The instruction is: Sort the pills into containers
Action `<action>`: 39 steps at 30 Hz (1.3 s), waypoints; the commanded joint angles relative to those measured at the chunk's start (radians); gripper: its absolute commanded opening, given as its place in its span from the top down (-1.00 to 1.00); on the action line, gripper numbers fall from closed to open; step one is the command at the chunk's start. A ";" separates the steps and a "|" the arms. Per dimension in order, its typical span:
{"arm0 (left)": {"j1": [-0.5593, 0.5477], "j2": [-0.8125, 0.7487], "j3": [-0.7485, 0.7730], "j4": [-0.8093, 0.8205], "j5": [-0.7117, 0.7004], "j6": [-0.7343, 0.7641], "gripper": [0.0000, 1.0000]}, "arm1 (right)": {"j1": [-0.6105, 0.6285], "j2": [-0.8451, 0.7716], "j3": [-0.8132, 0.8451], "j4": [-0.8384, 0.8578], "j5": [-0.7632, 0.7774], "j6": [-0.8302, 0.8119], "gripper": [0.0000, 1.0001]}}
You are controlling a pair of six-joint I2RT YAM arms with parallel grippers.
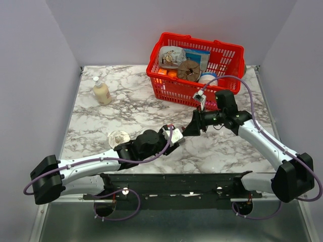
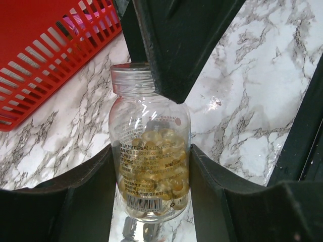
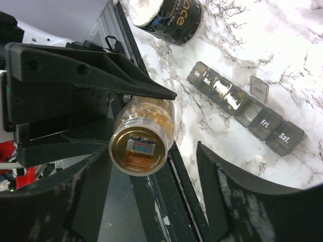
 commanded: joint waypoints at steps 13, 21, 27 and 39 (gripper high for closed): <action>-0.008 0.036 0.023 0.044 0.021 0.010 1.00 | -0.002 0.031 0.044 0.039 -0.062 0.014 0.33; 0.056 -0.027 0.015 -0.044 0.183 0.041 1.00 | 0.031 0.001 0.073 -0.064 -0.148 -0.185 0.82; 0.241 -0.145 0.003 -0.153 0.639 0.033 1.00 | 0.153 -0.050 0.109 -0.254 -0.113 -0.672 0.84; 0.367 -0.081 0.095 -0.331 0.945 0.059 1.00 | 0.183 0.005 0.220 -0.511 -0.162 -1.128 0.51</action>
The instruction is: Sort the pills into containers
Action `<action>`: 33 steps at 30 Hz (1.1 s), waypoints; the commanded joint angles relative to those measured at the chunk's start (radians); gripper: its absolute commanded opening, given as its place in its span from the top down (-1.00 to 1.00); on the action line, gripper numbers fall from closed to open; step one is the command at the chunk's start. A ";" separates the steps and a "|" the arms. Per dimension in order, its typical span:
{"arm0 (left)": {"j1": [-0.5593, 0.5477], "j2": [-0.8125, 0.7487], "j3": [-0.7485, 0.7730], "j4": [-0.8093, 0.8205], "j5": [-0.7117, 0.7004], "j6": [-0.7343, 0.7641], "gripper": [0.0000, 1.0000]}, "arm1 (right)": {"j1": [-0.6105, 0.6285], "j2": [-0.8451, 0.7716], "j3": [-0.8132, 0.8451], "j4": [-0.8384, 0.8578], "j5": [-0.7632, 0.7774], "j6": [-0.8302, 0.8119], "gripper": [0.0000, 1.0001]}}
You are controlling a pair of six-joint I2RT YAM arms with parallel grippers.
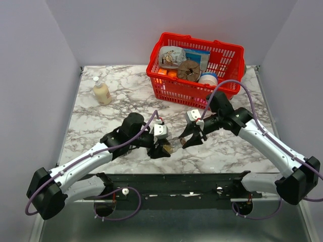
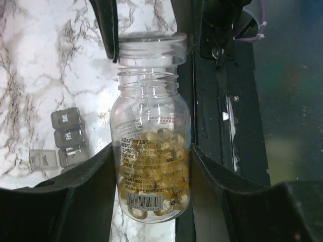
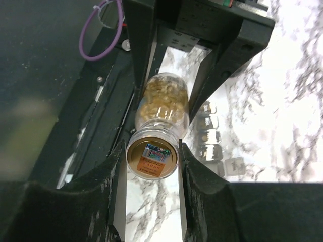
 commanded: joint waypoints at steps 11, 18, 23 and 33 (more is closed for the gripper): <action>0.016 -0.062 -0.012 0.012 -0.161 0.029 1.00 | -0.056 -0.027 -0.008 0.047 0.078 0.286 0.21; 0.016 -0.125 -0.043 -0.118 -0.326 0.153 1.00 | -0.132 0.017 -0.178 0.178 0.680 0.360 0.14; 0.016 -0.111 -0.026 -0.146 -0.360 0.188 1.00 | -0.164 0.064 -0.255 0.241 0.826 0.335 0.12; 0.008 -0.081 -0.047 -0.155 -0.402 0.220 1.00 | -0.219 0.235 -0.329 0.324 0.945 0.331 -0.15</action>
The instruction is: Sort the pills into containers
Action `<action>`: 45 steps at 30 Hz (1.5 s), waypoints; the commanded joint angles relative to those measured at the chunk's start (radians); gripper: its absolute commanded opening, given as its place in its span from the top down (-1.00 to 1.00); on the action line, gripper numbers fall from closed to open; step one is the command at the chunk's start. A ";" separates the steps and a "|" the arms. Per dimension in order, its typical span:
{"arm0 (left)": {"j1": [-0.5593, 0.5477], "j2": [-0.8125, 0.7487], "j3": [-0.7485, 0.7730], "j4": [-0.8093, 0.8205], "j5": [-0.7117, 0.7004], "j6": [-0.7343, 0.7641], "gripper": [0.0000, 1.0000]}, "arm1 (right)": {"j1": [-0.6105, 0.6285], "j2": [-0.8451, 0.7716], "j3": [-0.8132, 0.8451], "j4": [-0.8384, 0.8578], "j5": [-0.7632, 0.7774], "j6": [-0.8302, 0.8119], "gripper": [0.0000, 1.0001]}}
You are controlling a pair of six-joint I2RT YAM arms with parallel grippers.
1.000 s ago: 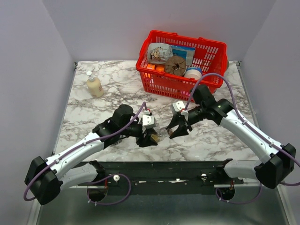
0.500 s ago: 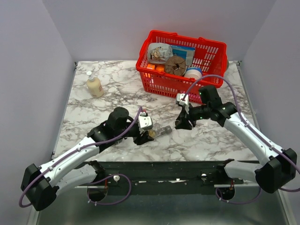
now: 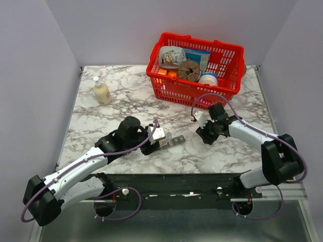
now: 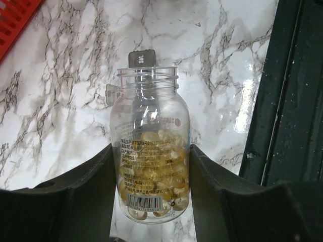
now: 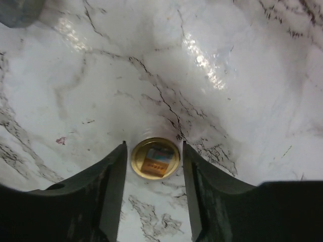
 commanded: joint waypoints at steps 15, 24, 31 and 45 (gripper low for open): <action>0.008 -0.213 -0.047 0.229 0.003 -0.178 1.00 | -0.039 -0.112 0.024 -0.025 -0.139 -0.046 -0.85; 0.275 -0.276 0.012 0.951 0.051 -0.855 1.00 | -0.105 -0.261 0.012 -0.045 -0.247 -0.100 -0.90; 0.459 -0.017 0.116 1.844 0.060 -1.740 1.00 | -0.128 -0.278 0.015 -0.048 -0.271 -0.089 -0.90; 0.354 -0.095 0.316 1.457 0.433 -1.315 1.00 | -0.142 -0.252 0.032 -0.057 -0.288 -0.083 -0.90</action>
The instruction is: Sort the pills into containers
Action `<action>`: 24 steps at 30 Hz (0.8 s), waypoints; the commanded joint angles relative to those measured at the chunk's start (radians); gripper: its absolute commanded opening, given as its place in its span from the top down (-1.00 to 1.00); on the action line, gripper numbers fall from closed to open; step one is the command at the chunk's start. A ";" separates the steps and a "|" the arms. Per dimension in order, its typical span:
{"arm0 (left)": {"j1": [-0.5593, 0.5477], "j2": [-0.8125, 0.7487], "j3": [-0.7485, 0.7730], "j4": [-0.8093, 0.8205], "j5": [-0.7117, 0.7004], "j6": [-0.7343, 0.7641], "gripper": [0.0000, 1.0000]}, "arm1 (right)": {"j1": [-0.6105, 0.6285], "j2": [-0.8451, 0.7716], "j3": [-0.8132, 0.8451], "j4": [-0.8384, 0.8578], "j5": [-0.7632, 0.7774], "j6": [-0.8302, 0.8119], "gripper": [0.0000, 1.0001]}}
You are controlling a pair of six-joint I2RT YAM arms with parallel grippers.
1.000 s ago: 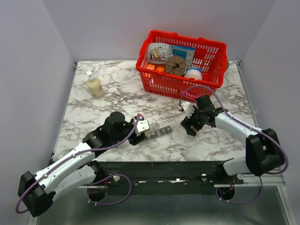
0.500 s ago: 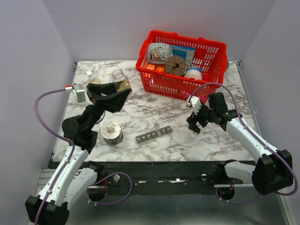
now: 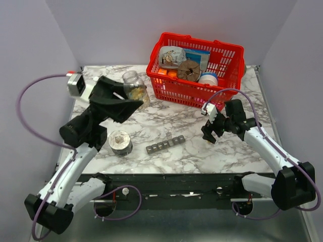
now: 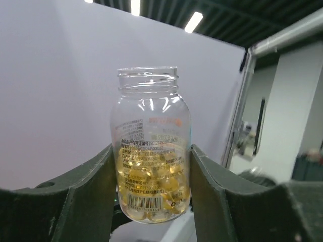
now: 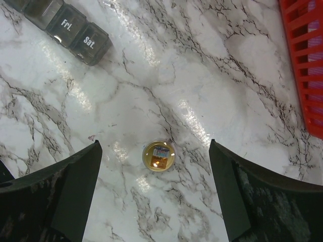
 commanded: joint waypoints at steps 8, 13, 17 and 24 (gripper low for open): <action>-0.007 -0.291 -0.216 -0.599 0.313 1.050 1.00 | -0.016 -0.027 0.017 -0.028 -0.042 -0.021 -0.91; -0.014 -0.328 -0.382 -0.727 0.284 1.280 1.00 | -0.022 -0.027 0.020 -0.034 -0.047 -0.024 -0.91; -0.042 -0.290 -0.504 -0.707 0.258 1.404 1.00 | -0.024 -0.036 0.017 -0.036 -0.048 -0.025 -0.91; -0.177 -0.152 -0.618 -0.796 0.095 1.622 1.00 | -0.030 -0.056 0.014 -0.034 -0.053 -0.025 -0.91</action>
